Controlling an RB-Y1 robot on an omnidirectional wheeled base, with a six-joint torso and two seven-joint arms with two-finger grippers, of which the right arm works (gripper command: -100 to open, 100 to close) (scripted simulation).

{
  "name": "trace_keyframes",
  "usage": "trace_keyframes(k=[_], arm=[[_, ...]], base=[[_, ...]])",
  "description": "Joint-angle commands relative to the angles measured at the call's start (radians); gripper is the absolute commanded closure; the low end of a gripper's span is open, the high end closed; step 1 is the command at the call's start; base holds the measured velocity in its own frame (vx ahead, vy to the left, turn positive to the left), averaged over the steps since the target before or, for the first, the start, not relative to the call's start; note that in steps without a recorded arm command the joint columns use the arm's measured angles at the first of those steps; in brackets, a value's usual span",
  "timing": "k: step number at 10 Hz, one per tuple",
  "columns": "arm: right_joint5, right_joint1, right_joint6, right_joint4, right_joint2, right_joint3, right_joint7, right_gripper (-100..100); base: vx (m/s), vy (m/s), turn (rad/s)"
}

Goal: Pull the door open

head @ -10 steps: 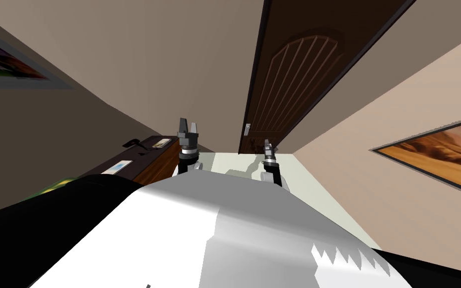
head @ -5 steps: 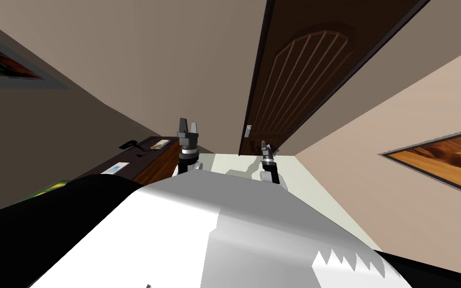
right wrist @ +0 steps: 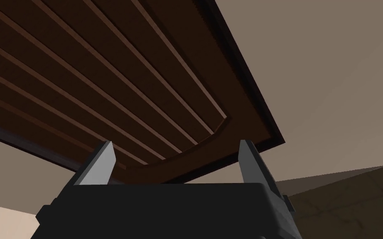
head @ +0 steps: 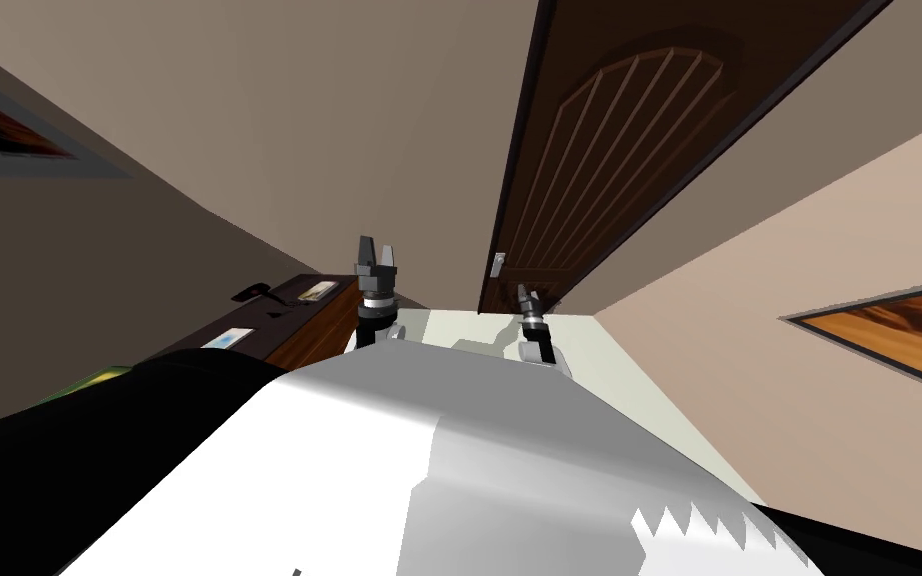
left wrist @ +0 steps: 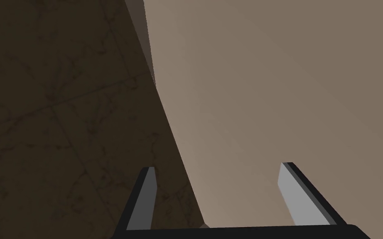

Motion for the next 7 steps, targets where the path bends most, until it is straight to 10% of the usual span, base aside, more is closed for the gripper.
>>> trace_keyframes(k=[1,7], arm=[[0.004,-0.014,0.006,0.029,-0.001,0.002,0.04,-100],[0.014,-0.059,0.027,0.122,-0.012,0.006,0.165,-100]], base=[[0.099,0.003,0.022],[0.101,-0.001,0.022]])
